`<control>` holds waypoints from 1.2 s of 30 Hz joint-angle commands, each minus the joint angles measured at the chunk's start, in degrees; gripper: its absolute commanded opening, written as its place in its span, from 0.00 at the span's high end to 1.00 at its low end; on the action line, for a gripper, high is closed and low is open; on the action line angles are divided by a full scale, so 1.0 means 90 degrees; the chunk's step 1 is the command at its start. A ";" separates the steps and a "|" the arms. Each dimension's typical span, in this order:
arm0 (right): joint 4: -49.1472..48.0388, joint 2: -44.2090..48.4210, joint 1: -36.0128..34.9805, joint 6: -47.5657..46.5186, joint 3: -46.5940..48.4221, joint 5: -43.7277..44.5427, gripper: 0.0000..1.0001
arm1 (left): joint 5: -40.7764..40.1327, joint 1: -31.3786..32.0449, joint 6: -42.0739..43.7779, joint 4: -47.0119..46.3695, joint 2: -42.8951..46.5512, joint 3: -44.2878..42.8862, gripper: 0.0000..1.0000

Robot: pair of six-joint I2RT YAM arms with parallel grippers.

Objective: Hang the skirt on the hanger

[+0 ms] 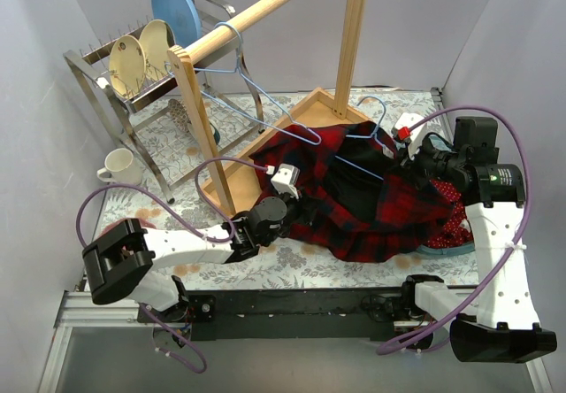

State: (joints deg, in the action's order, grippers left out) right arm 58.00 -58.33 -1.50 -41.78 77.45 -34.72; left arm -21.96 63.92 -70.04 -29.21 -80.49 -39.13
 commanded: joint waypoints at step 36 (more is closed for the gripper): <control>-0.2059 -0.0608 0.0030 0.1156 0.1423 -0.0078 0.99 | 0.1423 -0.0296 0.0428 0.2082 0.2214 0.0227 0.02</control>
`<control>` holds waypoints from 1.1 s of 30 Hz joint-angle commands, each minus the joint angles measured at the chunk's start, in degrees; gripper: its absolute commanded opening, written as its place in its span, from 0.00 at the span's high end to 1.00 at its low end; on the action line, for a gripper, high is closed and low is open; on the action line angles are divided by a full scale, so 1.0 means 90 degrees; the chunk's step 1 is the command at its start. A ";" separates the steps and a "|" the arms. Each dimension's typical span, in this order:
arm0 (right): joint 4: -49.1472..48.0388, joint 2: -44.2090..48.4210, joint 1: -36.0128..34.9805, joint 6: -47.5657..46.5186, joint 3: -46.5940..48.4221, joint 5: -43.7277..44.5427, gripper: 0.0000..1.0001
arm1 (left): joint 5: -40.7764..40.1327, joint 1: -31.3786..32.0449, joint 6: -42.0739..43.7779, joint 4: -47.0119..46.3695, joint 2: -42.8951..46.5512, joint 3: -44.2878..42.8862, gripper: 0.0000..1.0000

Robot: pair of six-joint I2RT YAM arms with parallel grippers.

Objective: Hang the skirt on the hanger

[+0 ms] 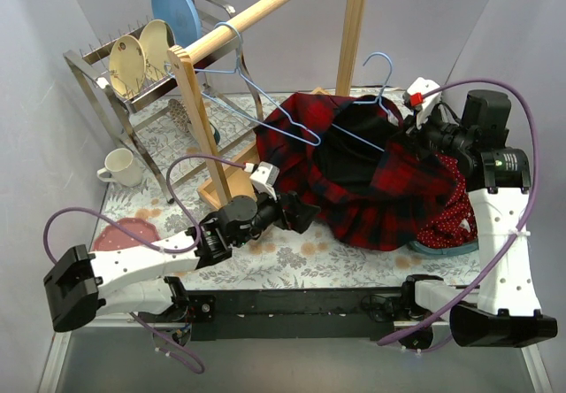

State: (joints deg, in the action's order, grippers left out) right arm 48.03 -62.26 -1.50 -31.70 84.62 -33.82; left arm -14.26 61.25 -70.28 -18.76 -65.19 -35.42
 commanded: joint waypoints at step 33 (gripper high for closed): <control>-0.2377 -0.4967 -0.1250 0.0544 0.6037 0.1014 0.99 | 0.0863 0.0010 0.3004 0.3950 0.4938 0.0498 0.02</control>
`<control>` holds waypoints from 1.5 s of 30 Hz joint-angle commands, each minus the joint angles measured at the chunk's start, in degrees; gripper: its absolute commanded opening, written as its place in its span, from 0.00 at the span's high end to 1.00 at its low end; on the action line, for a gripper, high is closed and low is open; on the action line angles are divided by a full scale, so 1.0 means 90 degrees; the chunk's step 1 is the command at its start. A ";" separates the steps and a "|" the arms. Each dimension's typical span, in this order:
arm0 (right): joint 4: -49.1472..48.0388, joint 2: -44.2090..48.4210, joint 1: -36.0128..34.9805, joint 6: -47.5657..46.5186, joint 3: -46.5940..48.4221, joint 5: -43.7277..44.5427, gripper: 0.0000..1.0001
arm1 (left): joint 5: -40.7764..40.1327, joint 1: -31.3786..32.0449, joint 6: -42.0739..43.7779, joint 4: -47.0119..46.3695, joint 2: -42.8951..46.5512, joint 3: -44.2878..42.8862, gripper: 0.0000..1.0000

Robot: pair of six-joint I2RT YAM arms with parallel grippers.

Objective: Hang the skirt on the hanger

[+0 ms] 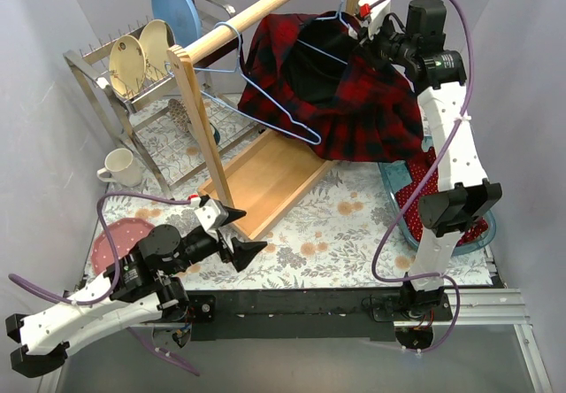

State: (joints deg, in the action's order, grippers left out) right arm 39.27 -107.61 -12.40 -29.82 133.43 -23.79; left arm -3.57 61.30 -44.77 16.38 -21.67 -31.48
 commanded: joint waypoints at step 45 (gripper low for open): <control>-0.2468 -0.0826 -0.0223 0.0189 0.0566 0.0114 0.99 | -0.0179 0.0006 0.0287 -0.0141 -0.0317 0.0217 0.02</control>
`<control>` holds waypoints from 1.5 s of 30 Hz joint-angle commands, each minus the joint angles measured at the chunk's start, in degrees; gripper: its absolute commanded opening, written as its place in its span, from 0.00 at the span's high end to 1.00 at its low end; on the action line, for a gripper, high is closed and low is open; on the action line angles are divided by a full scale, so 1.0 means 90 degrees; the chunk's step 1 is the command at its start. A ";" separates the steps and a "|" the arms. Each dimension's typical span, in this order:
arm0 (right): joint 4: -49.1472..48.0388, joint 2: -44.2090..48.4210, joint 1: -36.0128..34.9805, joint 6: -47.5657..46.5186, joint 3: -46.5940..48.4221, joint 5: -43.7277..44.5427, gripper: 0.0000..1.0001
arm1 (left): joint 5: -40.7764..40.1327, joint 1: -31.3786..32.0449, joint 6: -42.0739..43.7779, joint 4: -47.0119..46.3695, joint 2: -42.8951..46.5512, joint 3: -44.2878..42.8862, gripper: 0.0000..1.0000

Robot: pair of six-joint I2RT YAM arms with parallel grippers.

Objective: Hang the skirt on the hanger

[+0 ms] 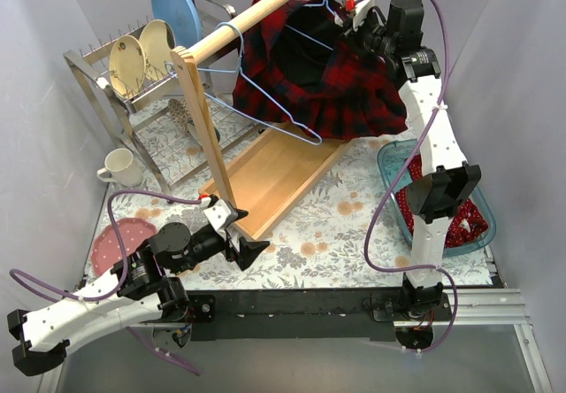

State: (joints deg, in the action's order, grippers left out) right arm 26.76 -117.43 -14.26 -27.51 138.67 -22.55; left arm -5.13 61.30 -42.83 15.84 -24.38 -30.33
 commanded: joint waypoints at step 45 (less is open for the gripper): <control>0.2045 0.7101 0.2647 -0.1308 -0.7565 -0.0023 0.29 | -0.0124 0.0006 -0.0388 0.0037 0.0883 -0.0126 0.02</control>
State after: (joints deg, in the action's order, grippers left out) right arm 41.54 -52.23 2.94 -34.59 75.02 -23.33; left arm -4.86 61.30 -45.89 15.00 -16.88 -29.85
